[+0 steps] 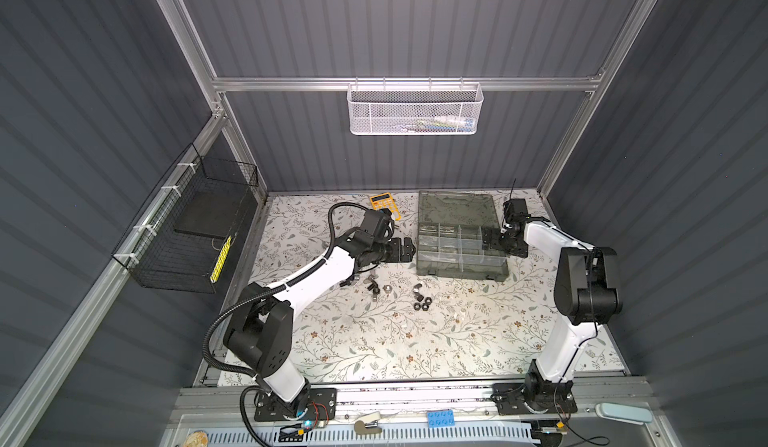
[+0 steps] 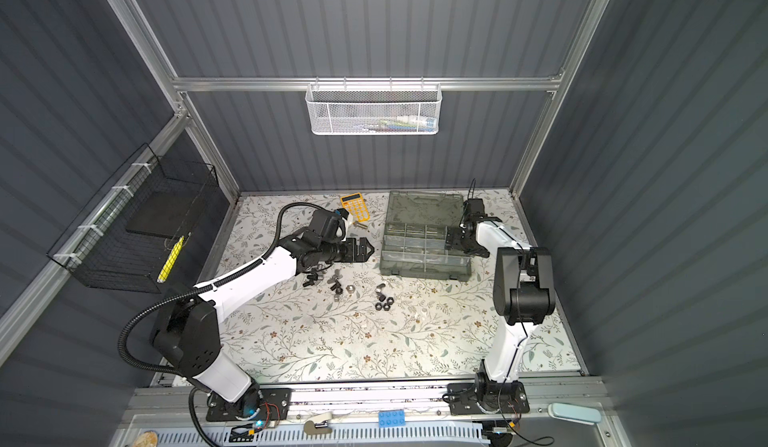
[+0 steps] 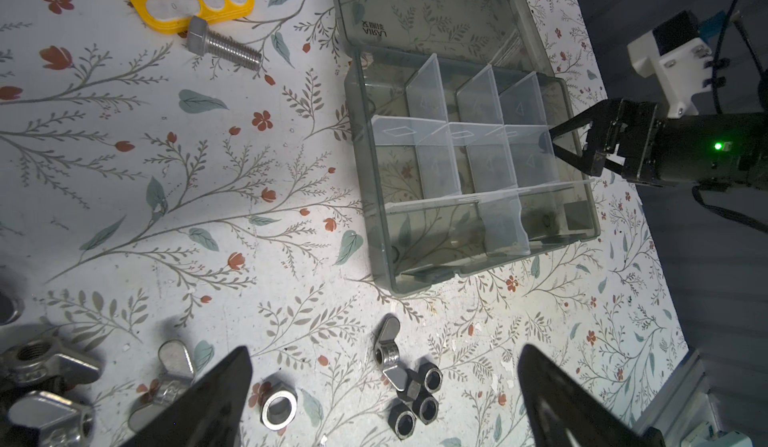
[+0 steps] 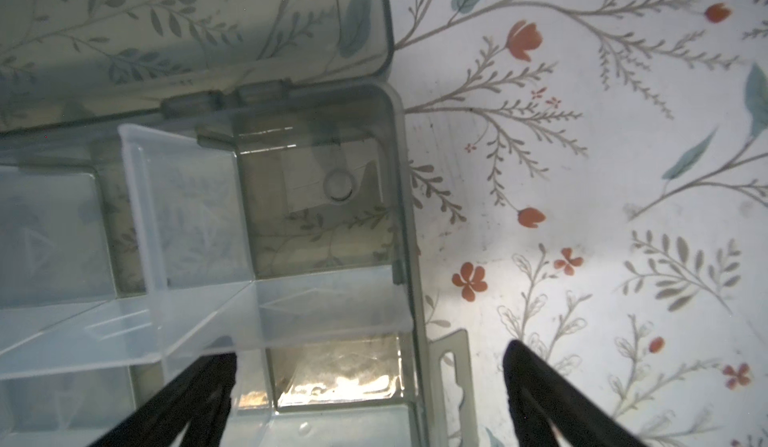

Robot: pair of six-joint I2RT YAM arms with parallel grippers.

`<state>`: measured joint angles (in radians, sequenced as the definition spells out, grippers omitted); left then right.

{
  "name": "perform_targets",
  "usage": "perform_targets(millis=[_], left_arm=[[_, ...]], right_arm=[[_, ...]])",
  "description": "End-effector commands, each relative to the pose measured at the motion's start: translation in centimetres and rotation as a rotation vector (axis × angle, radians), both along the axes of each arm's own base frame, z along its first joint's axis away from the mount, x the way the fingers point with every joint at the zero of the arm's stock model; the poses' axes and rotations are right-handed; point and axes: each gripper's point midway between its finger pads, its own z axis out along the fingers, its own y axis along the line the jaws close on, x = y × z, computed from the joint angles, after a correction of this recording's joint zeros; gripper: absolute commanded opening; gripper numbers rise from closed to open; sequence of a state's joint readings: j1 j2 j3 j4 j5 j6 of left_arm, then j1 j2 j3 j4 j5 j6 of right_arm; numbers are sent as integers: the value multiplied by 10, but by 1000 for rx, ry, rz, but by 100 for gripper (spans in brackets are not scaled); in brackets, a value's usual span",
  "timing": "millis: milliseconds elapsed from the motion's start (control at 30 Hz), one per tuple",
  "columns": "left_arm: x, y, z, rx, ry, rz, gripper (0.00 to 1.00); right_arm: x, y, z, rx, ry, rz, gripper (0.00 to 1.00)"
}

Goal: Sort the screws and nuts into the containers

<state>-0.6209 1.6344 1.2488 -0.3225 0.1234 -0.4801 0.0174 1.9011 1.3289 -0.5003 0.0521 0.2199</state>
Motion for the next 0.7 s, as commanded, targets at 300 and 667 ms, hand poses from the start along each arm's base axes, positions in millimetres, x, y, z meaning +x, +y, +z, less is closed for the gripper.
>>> perform_targets(millis=[300, 667], left_arm=[[6, 31, 27, 35, -77, 50, 100], [17, 73, 12, -232, 135, 146, 100]], right_arm=[[8, 36, 92, -57, -133, 93, 99], [52, 195, 130, -18, -294, 508, 98]])
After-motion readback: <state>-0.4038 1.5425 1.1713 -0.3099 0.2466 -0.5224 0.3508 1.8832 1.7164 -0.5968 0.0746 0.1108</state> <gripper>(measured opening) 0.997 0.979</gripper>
